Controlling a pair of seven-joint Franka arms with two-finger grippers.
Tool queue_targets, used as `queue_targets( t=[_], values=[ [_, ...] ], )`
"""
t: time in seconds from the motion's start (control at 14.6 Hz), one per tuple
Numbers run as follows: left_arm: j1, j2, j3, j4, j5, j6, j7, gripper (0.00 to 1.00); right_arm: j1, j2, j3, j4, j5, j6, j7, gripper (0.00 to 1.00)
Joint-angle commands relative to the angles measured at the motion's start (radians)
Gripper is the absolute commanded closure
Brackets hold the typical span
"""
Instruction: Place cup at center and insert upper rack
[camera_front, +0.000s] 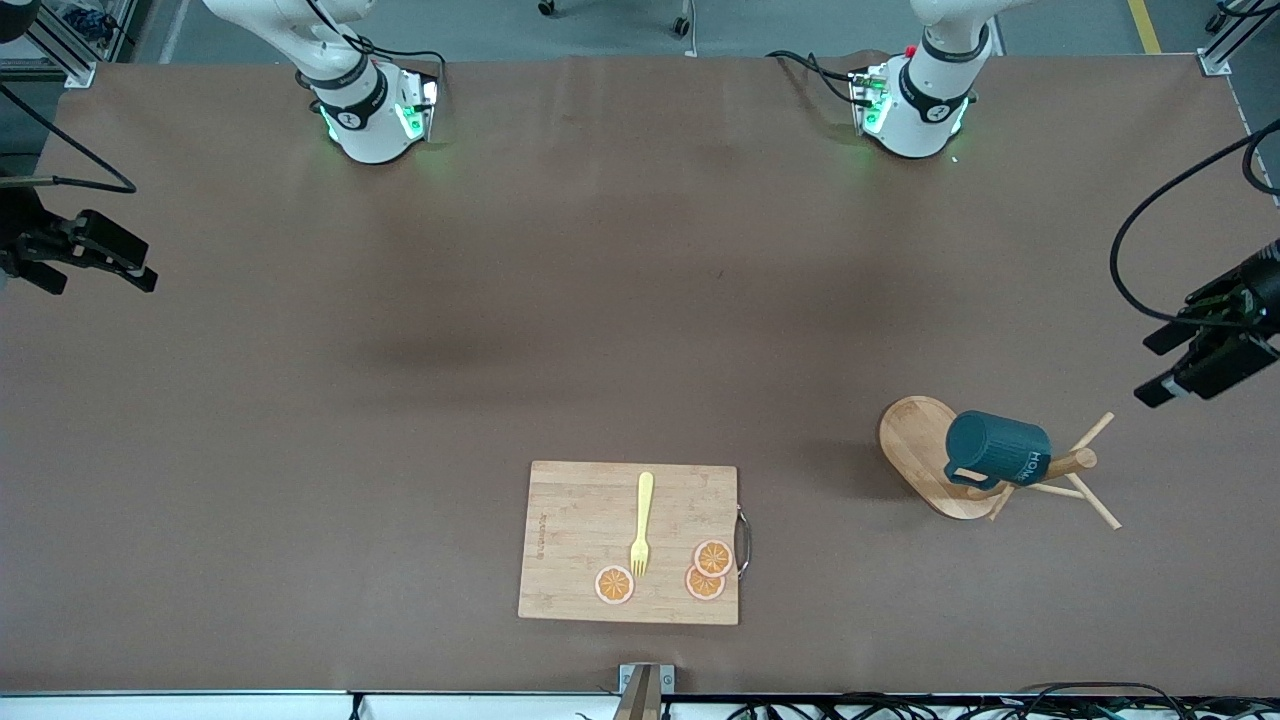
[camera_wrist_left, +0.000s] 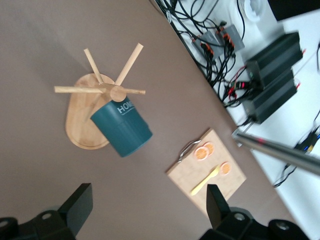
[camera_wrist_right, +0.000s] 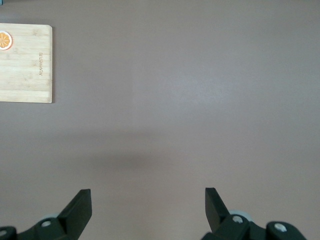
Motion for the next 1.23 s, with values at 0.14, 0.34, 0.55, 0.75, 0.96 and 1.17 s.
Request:
queue_targets(
  t=[0.14,0.34,0.55,0.75,0.96,1.17],
  values=[
    [0.009,-0.069,0.002,-0.020,0.094,-0.095,0.280,0.00,-0.001,-0.013,0.004,-0.012,-0.013,-0.006,0.003,0.00],
    [0.001,-0.098,-0.019,-0.018,0.196,-0.150,0.432,0.00,0.000,-0.013,0.002,-0.012,-0.013,-0.004,0.003,0.00],
    [0.001,-0.099,-0.053,-0.020,0.209,-0.195,0.460,0.00,-0.003,-0.013,0.002,-0.012,-0.013,-0.006,0.003,0.00],
    [0.000,-0.095,-0.064,-0.026,0.246,-0.193,0.554,0.00,-0.004,-0.012,0.002,-0.012,-0.013,-0.003,0.003,0.00],
    [0.000,-0.095,-0.064,-0.027,0.246,-0.193,0.598,0.00,-0.001,-0.012,0.002,-0.012,-0.013,-0.003,0.003,0.00],
    [-0.054,-0.095,-0.056,-0.026,0.259,-0.193,0.596,0.00,-0.001,-0.012,0.002,-0.012,-0.013,0.002,0.003,0.00]
  ],
)
